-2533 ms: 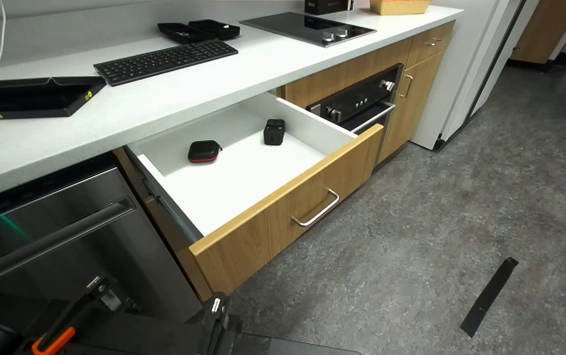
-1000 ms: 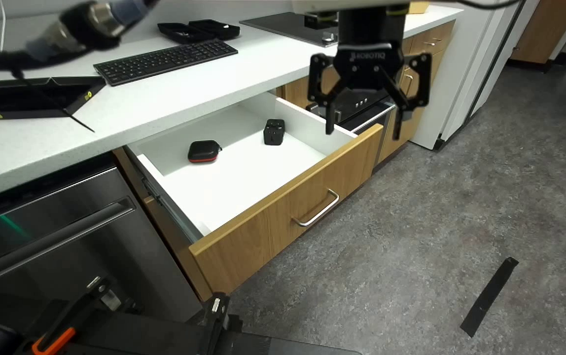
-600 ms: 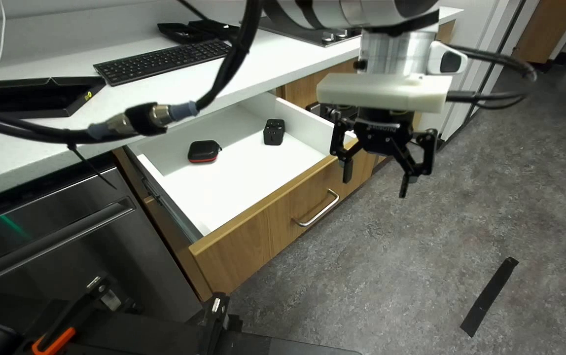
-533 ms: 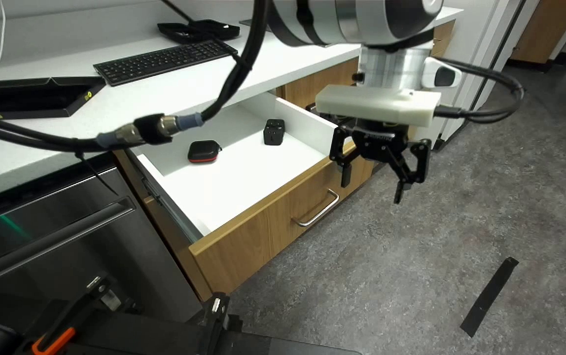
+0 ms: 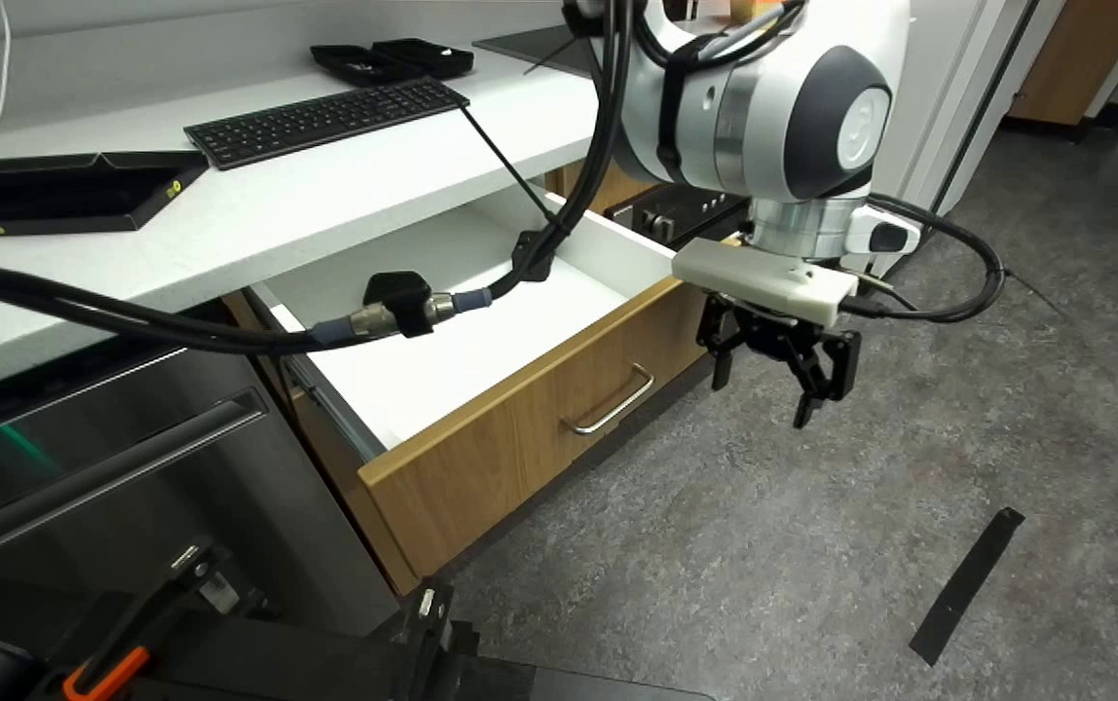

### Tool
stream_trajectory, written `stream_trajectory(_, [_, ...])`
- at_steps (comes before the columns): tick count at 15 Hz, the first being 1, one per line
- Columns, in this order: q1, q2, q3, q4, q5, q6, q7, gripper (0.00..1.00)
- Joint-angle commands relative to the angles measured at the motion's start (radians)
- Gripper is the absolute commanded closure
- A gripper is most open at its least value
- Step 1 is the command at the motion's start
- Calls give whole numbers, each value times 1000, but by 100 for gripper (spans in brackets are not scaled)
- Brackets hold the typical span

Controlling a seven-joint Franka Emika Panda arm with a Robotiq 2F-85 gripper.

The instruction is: Close the drawer

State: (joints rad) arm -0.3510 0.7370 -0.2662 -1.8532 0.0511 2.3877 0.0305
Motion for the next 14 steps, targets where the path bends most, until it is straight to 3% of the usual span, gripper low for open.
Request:
stream_trajectory(1, [-49, 88, 39, 142, 39, -102, -16, 0])
stream_trajectory(5, [-15, 89, 115, 203, 64, -278, -19, 0])
stream_trajectory(10, [40, 99, 204, 286, 70, -407, -60, 0])
stream_trajectory(14, [106, 160, 246, 419, 67, -490, -40, 0])
